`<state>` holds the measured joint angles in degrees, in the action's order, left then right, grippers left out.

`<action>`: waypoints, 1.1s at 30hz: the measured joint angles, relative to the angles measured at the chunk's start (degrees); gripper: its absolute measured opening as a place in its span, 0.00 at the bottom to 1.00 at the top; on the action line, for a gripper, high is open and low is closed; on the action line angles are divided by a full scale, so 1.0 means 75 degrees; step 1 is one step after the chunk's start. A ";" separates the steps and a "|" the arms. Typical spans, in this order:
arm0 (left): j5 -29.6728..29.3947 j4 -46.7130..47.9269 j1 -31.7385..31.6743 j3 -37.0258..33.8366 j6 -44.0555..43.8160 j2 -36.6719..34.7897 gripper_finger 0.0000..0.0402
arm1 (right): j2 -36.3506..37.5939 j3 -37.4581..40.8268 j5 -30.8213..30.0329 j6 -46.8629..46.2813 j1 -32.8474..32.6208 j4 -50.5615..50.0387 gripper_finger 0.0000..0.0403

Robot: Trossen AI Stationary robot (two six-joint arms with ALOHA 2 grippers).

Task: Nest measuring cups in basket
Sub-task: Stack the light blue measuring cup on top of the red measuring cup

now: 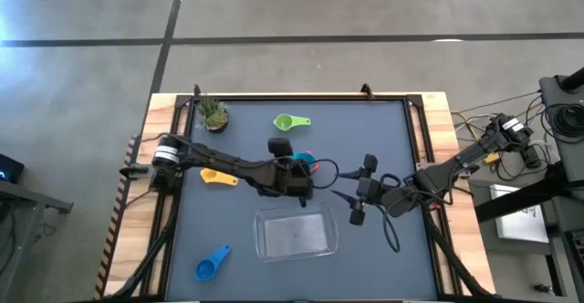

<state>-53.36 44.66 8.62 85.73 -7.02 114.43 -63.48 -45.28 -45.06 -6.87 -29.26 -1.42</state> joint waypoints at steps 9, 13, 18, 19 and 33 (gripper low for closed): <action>-0.0195 -0.0132 0.0500 -0.0633 -0.0785 -0.1414 0.56 | -0.0003 0.0007 -0.0004 -0.0199 0.0000 -0.0288 0.50; -0.0430 -0.1532 0.0723 -0.1824 -0.1064 -0.2300 0.56 | -0.0007 0.0015 -0.0002 -0.0371 0.0000 -0.0442 0.50; 0.0681 -0.5637 0.0733 -0.4382 -0.0185 -0.3436 0.55 | -0.0058 0.0025 -0.0002 -0.0430 0.0000 -0.0476 0.50; 0.1140 -0.6489 0.0664 -0.4909 -0.0033 -0.3666 0.55 | -0.0058 0.0032 -0.0001 -0.0468 0.0000 -0.0473 0.50; 0.3865 -1.0763 -0.1211 -0.8582 -0.2739 -0.5679 0.43 | -0.0058 0.0070 -0.0011 -0.0570 0.0046 -0.0568 0.50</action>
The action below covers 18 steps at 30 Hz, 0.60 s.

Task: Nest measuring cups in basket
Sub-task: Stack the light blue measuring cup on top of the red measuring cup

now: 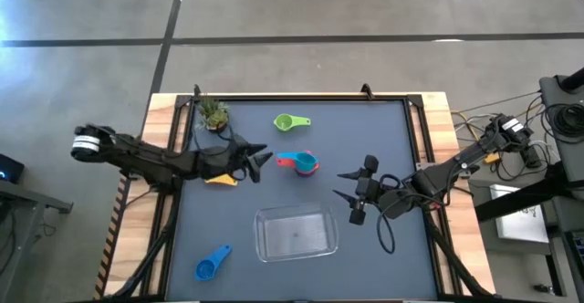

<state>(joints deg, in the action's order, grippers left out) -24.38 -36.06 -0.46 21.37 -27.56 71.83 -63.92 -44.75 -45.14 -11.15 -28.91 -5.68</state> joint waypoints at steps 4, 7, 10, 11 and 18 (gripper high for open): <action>0.0819 -0.0016 -0.0218 0.0061 -0.0278 0.0383 0.40 | 0.0000 0.0006 -0.0004 0.0002 0.0024 0.0001 0.50; 0.0927 -0.0039 -0.0273 0.0309 -0.0271 0.0851 0.40 | 0.0000 0.0017 -0.0004 -0.0041 0.0024 0.0012 0.50; 0.1222 -0.0011 -0.0374 0.0650 -0.0181 0.1394 0.40 | -0.0001 0.0038 -0.0001 -0.0087 0.0024 0.0001 0.50; 0.1354 -0.0025 -0.0421 0.0798 -0.0153 0.1581 0.40 | -0.0003 0.0052 -0.0001 -0.0118 0.0024 -0.0001 0.50; 0.1667 0.0019 -0.0611 0.1624 0.0058 0.2584 0.40 | -0.0006 0.0146 0.0008 -0.0186 0.0024 0.0002 0.50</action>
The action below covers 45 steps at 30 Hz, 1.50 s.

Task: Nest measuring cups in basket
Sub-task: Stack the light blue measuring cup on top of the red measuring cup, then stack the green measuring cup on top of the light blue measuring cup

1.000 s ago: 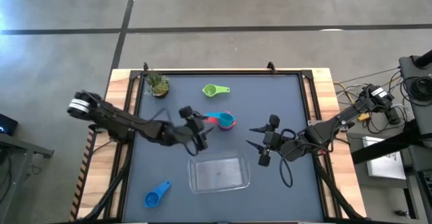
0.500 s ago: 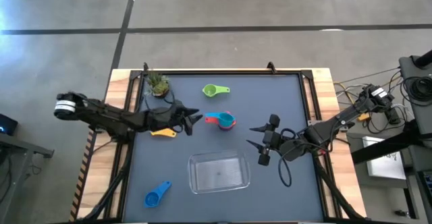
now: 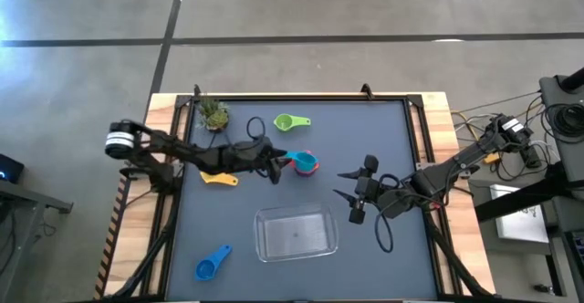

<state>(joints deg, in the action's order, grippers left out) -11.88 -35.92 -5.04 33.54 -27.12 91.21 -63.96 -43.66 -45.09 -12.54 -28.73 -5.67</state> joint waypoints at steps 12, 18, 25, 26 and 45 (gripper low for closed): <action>0.1121 0.0811 0.0050 0.0806 0.0960 0.0377 0.40 | -0.0003 0.0310 0.0002 -0.0257 0.0000 -0.0002 0.50; 0.1116 0.1031 0.0131 0.0976 0.1141 0.0468 0.40 | -0.0003 0.0314 -0.0001 -0.0253 0.0000 0.0060 0.50; 0.1162 0.1113 0.0345 0.1326 0.1410 0.0918 0.40 | -0.0003 0.0315 -0.0005 -0.0253 0.0000 0.0067 0.50; 0.1234 0.1148 0.0353 0.1404 0.1463 0.0978 0.40 | -0.0003 0.0315 -0.0005 -0.0253 0.0000 0.0069 0.50; 0.1044 0.1271 0.0385 0.0851 0.1815 -0.1091 0.40 | 0.0000 0.0364 0.0000 -0.0743 0.0365 0.0055 0.50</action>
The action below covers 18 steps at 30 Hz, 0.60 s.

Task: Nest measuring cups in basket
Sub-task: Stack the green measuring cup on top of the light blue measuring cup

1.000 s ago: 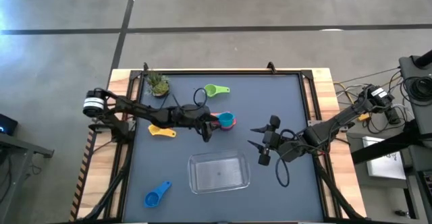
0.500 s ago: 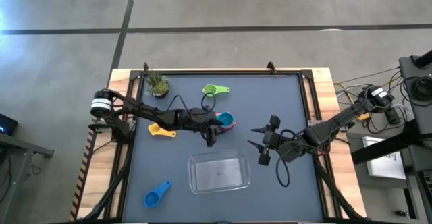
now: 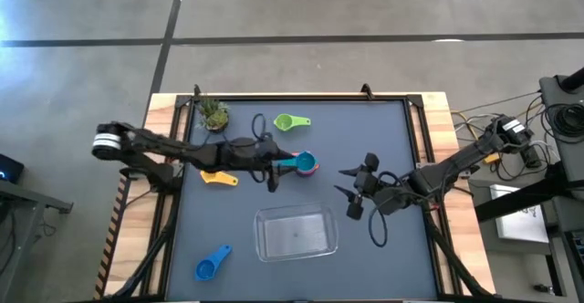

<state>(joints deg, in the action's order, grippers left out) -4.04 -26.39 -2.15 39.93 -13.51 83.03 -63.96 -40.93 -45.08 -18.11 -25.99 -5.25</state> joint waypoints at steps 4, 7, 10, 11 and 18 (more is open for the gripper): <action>-0.0004 0.0012 0.0000 -0.0518 0.0136 -0.0800 0.40 | 0.0000 0.0000 0.0166 -0.0052 0.0306 -0.0006 0.50; -0.0003 -0.0027 0.0000 -0.0937 0.0139 -0.1542 0.40 | 0.0000 0.0000 0.0390 -0.0051 0.0494 -0.0010 0.50; -0.0004 -0.0222 0.0015 -0.1368 0.0139 -0.2417 0.40 | 0.0000 0.0000 0.0468 -0.0044 0.0622 -0.0004 0.50; -0.0004 -0.0298 0.0015 -0.1502 0.0139 -0.2691 0.40 | 0.0000 0.0000 0.0470 -0.0016 0.0657 -0.0005 0.50; -0.0004 -0.0325 0.0012 -0.2259 -0.0008 -0.4260 0.40 | 0.0000 0.0000 0.0469 0.0098 0.0850 -0.0004 0.50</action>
<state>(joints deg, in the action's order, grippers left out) -4.08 -28.82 -2.07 22.98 -13.57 51.08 -63.96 -40.93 -41.57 -17.38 -19.62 -5.28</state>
